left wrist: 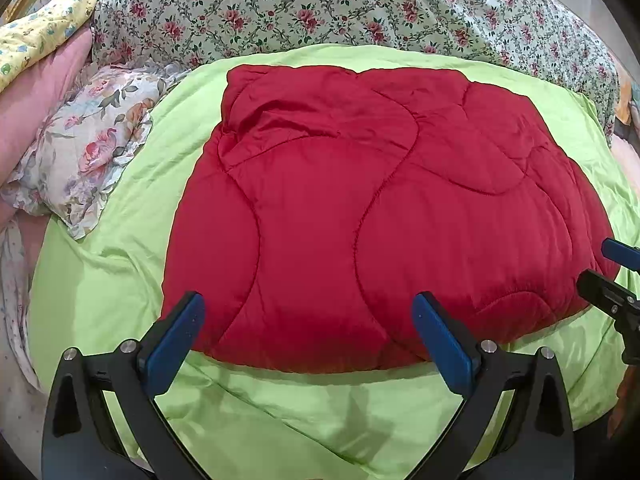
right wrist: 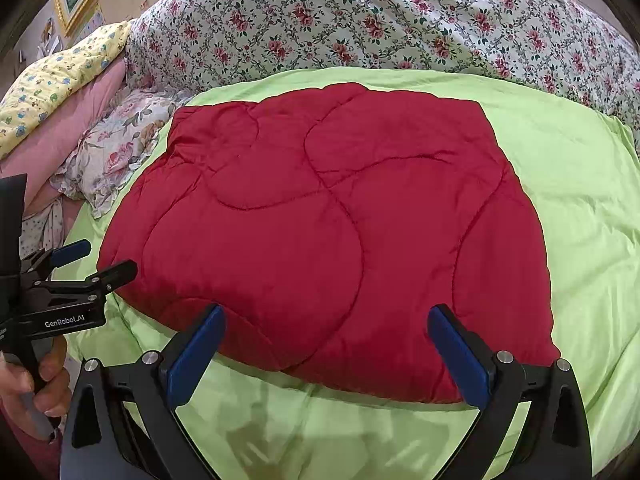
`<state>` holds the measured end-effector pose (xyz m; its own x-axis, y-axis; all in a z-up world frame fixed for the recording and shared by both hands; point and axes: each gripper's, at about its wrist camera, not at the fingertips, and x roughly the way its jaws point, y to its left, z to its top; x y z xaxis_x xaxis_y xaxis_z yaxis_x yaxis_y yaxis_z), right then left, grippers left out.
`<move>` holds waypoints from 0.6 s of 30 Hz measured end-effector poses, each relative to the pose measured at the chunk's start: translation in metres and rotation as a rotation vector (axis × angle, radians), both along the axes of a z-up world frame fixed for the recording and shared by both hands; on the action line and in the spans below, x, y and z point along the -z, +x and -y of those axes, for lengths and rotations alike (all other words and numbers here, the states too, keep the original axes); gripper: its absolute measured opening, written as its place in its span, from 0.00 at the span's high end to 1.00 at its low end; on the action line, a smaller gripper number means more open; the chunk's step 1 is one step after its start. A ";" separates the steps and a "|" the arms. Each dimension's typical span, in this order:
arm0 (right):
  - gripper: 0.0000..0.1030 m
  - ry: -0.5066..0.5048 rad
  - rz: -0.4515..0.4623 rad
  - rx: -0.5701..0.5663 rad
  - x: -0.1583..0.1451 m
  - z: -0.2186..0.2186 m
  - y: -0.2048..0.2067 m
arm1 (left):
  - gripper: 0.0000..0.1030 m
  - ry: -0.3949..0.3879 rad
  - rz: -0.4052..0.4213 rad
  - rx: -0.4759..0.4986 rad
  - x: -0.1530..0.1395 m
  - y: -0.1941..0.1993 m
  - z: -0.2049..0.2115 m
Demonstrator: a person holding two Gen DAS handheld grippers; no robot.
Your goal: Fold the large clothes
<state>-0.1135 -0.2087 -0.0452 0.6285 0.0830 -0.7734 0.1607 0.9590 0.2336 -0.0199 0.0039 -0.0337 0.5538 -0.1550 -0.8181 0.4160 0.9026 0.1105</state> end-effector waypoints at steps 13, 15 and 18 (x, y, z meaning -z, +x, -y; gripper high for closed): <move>0.01 -0.002 0.000 -0.004 0.000 0.001 0.002 | 0.00 -0.001 0.003 0.003 0.000 0.001 0.002; 0.01 -0.001 0.002 -0.005 0.000 0.002 0.003 | 0.00 -0.002 0.005 0.006 -0.001 0.000 0.002; 0.01 -0.003 0.004 -0.006 -0.001 0.002 0.003 | 0.00 -0.004 0.006 0.006 -0.002 0.000 0.002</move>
<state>-0.1109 -0.2105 -0.0442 0.6310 0.0847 -0.7712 0.1542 0.9605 0.2316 -0.0201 0.0022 -0.0322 0.5574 -0.1617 -0.8143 0.4208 0.9006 0.1092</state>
